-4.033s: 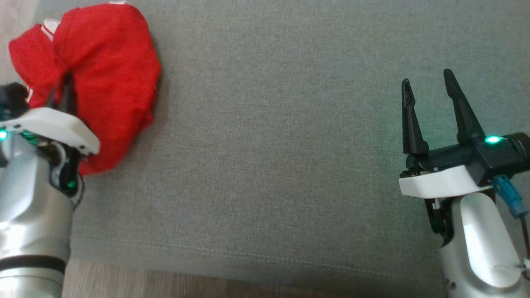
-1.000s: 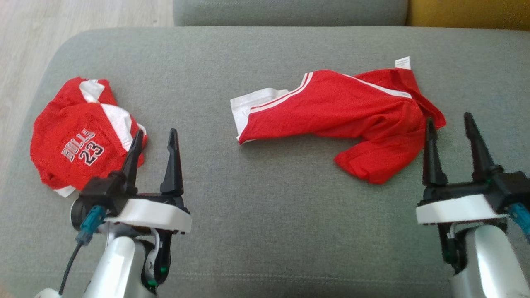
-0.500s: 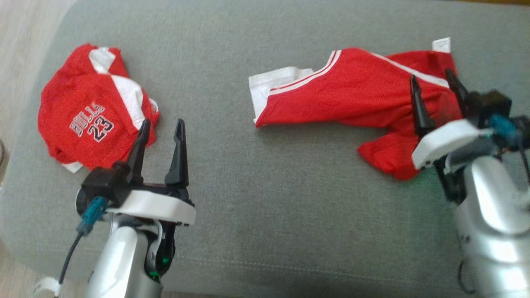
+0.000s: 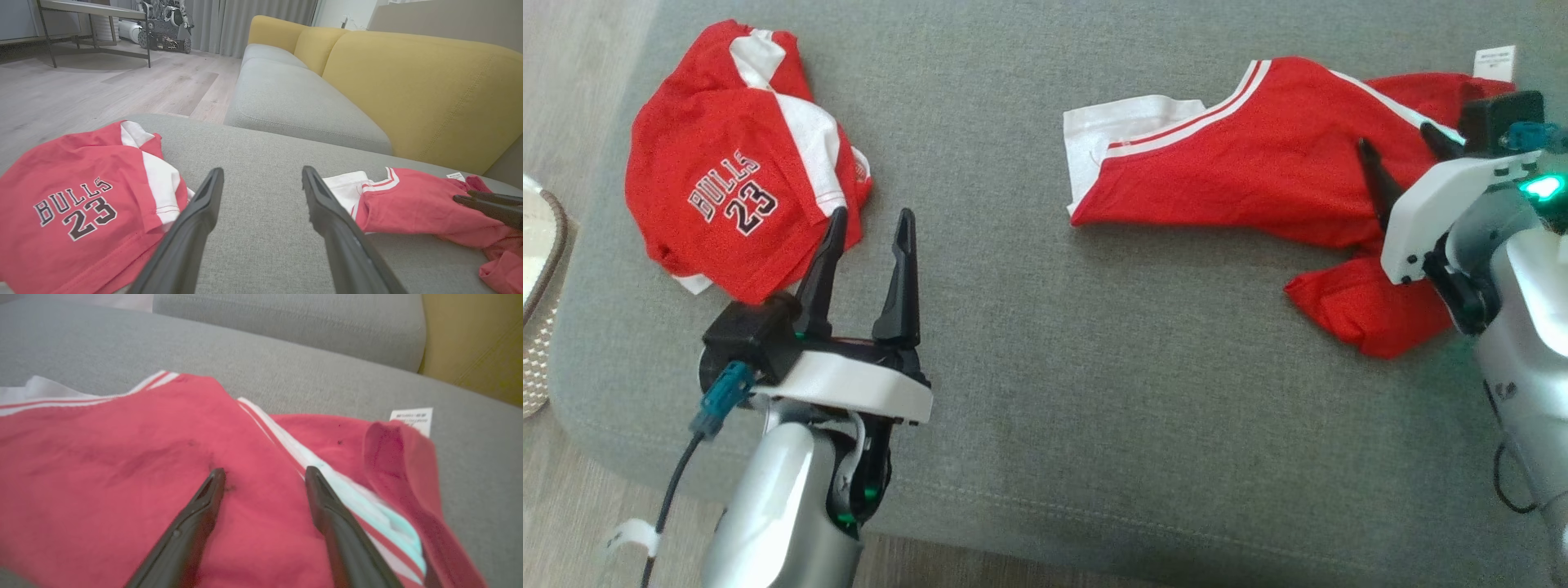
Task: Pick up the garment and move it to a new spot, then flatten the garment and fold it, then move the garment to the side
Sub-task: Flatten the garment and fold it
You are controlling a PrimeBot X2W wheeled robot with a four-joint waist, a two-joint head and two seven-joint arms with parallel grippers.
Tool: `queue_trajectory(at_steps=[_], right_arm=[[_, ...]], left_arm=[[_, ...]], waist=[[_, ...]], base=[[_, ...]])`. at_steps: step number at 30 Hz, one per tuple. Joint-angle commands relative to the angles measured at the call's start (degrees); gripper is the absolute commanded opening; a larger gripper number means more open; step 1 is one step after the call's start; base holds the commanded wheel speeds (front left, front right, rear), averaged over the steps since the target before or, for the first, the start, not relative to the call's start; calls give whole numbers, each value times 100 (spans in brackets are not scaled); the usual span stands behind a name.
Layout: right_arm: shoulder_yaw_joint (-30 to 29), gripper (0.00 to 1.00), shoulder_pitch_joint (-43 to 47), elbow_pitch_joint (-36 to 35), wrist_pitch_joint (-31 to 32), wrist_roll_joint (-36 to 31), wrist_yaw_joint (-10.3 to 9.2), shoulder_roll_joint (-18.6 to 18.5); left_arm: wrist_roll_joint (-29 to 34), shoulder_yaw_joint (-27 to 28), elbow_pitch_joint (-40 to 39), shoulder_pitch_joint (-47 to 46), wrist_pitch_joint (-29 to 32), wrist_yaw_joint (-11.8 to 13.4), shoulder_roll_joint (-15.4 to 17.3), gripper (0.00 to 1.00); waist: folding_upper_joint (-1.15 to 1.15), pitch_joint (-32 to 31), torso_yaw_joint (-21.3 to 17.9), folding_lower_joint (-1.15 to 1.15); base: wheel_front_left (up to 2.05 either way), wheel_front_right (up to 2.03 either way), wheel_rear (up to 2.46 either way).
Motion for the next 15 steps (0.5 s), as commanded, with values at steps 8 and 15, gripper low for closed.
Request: queue_trajectory(at_steps=[8, 15], right_arm=[[641, 12, -290, 218, 394, 827, 43, -257], [776, 0, -440, 271, -177, 1132, 43, -337]], left_arm=[[-7, 8, -64, -241, -29, -23, 47, 100], [-21, -28, -39, -225, -29, -14, 47, 100]], waist=[[0, 46, 75, 0], [0, -9, 53, 0]], base=[[0, 0, 0], [0, 0, 0]])
